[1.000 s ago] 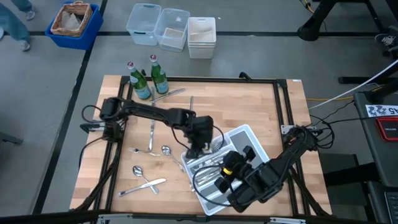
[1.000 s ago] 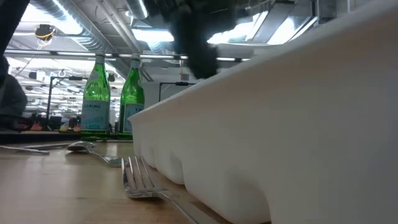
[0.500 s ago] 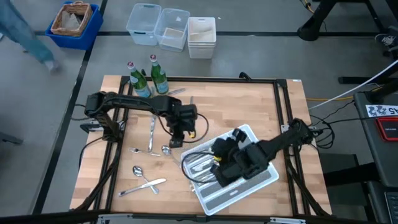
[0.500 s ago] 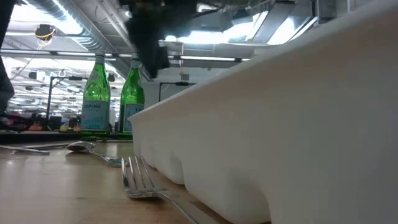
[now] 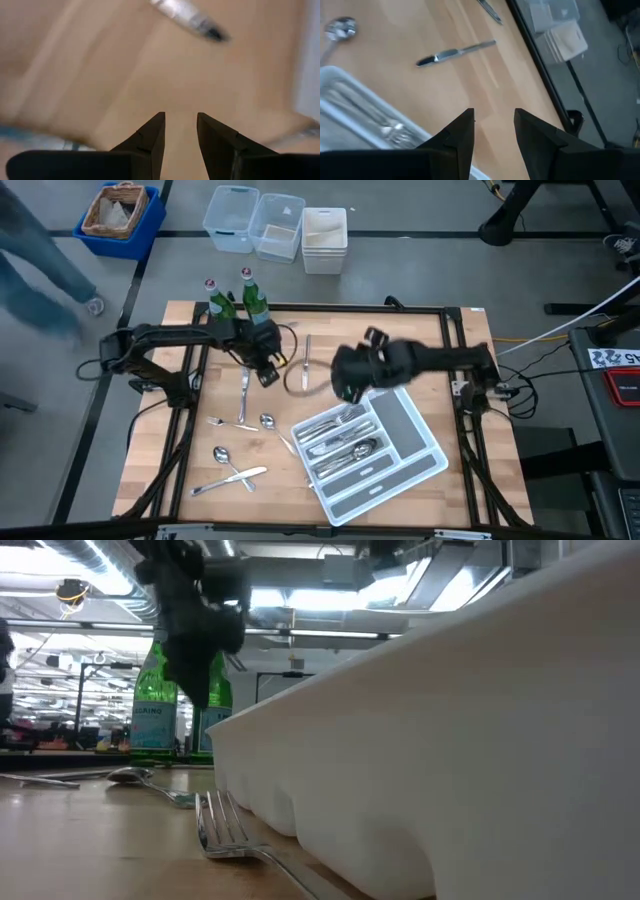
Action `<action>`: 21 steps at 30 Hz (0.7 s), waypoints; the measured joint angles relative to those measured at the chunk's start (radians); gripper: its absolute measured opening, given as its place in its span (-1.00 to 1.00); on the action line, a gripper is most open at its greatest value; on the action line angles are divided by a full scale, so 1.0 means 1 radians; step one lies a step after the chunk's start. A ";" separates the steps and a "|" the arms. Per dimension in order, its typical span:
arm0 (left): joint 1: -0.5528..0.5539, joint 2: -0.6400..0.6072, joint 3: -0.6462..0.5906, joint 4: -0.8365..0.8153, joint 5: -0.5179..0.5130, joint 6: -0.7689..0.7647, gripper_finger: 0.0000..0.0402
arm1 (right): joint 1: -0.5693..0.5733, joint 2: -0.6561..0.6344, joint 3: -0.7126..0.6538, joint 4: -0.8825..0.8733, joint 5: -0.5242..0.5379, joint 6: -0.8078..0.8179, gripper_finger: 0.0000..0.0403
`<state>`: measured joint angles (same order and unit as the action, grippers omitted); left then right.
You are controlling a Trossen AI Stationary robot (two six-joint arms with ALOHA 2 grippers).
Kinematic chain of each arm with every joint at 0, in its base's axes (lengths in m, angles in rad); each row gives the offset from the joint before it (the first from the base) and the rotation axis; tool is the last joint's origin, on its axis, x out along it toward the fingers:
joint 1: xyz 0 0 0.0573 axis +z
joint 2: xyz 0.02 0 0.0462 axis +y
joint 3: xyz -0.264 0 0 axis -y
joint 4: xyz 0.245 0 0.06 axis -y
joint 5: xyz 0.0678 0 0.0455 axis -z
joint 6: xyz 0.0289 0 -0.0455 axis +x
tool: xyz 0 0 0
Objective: Sort silverware
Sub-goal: Put the silver table knife into the white silverware tray
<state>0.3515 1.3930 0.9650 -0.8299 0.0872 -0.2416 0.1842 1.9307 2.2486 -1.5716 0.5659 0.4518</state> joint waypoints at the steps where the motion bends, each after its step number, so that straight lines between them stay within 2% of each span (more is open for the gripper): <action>1: 0.018 0.000 -0.009 0.000 -0.015 -0.014 -0.49 | -0.031 0.000 0.000 0.001 -0.019 -0.019 -0.29; 5: 0.085 0.006 -0.016 0.004 -0.086 -0.066 -0.49 | -0.143 0.000 -0.002 0.001 -0.087 -0.063 -0.29; 11: 0.187 0.008 -0.016 -0.005 -0.217 -0.326 -0.49 | -0.271 0.000 -0.006 0.000 -0.089 -0.068 -0.29; 15: 0.234 0.008 -0.025 -0.001 -0.296 -0.422 -0.49 | -0.332 0.000 -0.006 0.000 -0.088 -0.122 -0.29; 21: 0.281 0.008 -0.093 0.013 -0.322 -0.601 -0.49 | -0.396 0.001 -0.006 0.000 -0.089 -0.251 -0.29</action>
<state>0.6322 1.4006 0.8717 -0.8170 -0.2351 -0.8431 -0.2120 1.9320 2.2425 -1.5711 0.4770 0.2013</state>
